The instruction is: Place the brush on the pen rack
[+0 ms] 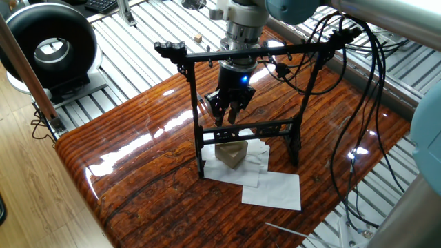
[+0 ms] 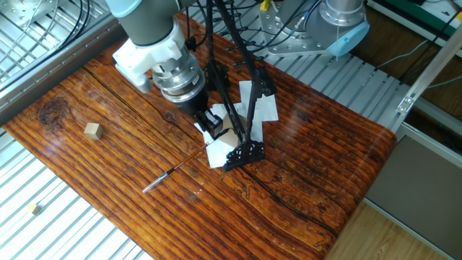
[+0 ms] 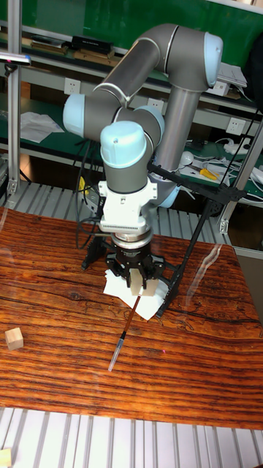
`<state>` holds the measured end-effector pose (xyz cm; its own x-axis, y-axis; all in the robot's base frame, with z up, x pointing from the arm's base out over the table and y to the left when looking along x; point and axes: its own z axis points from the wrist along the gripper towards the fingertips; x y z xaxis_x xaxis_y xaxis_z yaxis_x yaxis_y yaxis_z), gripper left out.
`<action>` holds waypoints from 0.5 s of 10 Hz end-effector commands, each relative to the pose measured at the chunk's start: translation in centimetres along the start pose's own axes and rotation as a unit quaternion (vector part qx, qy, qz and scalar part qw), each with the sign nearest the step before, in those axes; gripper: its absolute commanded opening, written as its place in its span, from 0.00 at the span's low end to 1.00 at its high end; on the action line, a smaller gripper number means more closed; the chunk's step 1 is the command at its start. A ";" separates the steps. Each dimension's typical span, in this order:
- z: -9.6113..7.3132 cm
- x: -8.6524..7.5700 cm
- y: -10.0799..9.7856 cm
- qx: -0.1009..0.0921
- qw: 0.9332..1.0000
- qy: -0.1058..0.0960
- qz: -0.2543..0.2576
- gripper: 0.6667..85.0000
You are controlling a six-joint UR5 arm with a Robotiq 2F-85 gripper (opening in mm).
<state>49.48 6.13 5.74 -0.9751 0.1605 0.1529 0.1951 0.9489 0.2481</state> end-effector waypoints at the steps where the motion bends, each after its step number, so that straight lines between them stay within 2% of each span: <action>1: 0.5 -0.8 0.7 -0.004 1.000 -0.009 0.017 0.45; 5: 0.8 -1.1 1.6 -0.003 1.000 -0.011 0.021 0.45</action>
<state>50.28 6.88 5.14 -0.9707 0.1916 0.1450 0.2224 0.9449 0.2401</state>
